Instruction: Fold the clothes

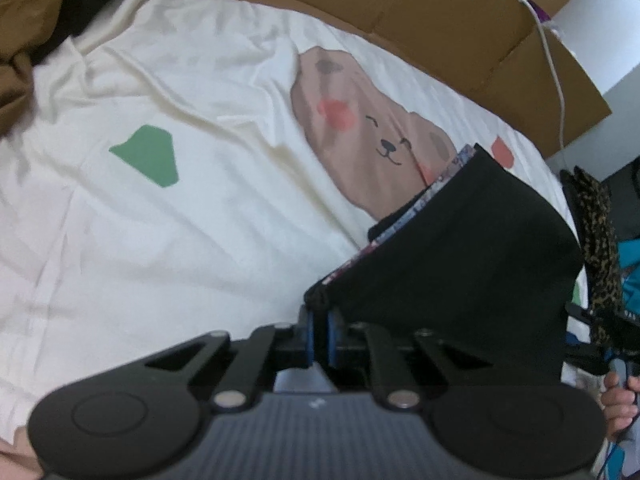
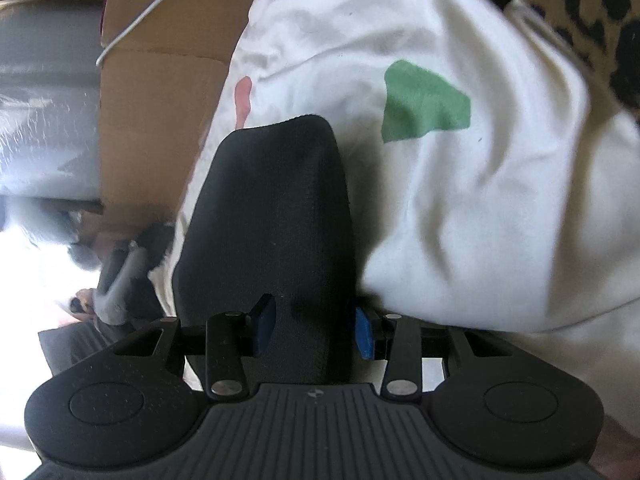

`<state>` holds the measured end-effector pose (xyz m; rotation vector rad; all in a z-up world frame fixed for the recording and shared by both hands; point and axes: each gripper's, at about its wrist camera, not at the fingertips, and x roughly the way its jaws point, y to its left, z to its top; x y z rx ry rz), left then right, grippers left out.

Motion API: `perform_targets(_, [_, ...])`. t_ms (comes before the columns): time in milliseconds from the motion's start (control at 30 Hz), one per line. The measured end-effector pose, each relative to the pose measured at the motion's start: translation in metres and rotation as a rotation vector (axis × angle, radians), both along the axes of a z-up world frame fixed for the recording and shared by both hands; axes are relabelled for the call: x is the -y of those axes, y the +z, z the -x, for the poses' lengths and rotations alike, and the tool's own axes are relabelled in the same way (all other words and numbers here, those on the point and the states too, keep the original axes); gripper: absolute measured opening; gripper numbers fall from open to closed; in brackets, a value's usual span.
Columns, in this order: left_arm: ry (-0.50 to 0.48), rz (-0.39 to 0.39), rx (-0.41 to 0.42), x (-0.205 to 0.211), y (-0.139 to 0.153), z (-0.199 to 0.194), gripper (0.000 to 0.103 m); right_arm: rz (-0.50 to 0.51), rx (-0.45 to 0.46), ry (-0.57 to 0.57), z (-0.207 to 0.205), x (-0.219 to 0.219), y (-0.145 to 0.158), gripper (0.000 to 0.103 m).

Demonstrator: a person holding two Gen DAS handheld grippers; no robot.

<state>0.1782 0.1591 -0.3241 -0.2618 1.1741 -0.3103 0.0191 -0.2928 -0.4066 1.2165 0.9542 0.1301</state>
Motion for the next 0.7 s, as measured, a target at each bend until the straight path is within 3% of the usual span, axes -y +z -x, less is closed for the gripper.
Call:
perform_targets(33, [-0.004, -0.004, 0.000, 0.001, 0.000, -0.001, 0.008, -0.005, 0.006, 0.009, -0.002, -0.001, 0.000, 0.042])
perform_targets(67, [-0.007, -0.008, 0.001, 0.001, 0.000, -0.001, 0.008, -0.011, 0.013, 0.017, -0.003, -0.003, -0.001, 0.023])
perform_targets(100, [-0.009, -0.011, 0.002, 0.001, 0.000, -0.001, 0.008, -0.004, 0.016, 0.031, -0.005, -0.003, 0.000, 0.011])
perform_targets(300, [-0.014, -0.013, 0.010, 0.003, 0.004, -0.001, 0.008, 0.028, 0.045, 0.039, 0.002, 0.002, 0.019, 0.005])
perform_targets(400, [-0.025, -0.017, 0.014, 0.006, 0.006, -0.003, 0.008, 0.027, 0.028, 0.021, 0.011, 0.005, 0.017, 0.005])
perform_targets(533, [-0.021, -0.073, 0.035, 0.006, 0.014, -0.011, 0.019, 0.014, 0.019, 0.019, 0.012, 0.004, 0.012, 0.006])
perform_targets(633, [-0.010, -0.092, 0.074, 0.000, 0.029, -0.020, 0.022, 0.004, 0.018, 0.016, 0.011, 0.007, 0.012, 0.012])
perform_targets(700, [-0.018, -0.080, 0.092, 0.000, 0.039, -0.029, 0.031, 0.004, 0.024, 0.005, 0.013, 0.006, 0.013, 0.035])
